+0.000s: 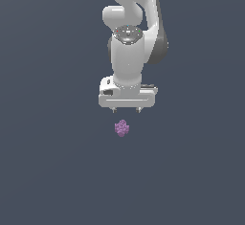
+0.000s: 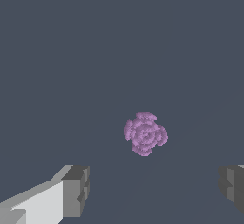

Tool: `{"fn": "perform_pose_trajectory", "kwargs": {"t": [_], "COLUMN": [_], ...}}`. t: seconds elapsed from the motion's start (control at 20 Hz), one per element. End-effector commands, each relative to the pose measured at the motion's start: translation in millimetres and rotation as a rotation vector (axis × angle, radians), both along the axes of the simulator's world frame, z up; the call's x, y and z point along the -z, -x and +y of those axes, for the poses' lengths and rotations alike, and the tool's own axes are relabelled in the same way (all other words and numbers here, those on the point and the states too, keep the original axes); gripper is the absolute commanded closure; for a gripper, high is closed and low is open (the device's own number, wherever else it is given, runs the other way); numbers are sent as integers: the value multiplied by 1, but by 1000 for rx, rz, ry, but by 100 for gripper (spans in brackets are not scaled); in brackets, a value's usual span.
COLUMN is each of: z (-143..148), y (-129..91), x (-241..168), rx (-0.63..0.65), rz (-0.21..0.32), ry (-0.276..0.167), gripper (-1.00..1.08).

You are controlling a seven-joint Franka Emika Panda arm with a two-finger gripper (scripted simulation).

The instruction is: Pick up the object and move it to a goal position.

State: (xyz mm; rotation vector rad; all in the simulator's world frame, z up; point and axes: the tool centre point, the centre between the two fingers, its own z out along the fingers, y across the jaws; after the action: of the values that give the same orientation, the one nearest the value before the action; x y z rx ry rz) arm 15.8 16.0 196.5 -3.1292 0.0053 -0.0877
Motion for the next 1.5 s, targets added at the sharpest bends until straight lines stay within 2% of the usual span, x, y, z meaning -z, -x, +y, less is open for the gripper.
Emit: {"fn": "perform_pose_trajectory", "kwargs": {"t": [0.0,0.5,0.85,1.45], "z": [0,7,7,-1], "y": [0,0,0,-2], "x": [0,-6,-5,23], "rx": [0,11,2,-152], "rz": [0,7,7,17], "ry": [0,-34,-32,-9], "gripper": [-92,-92,-92,-92]}}
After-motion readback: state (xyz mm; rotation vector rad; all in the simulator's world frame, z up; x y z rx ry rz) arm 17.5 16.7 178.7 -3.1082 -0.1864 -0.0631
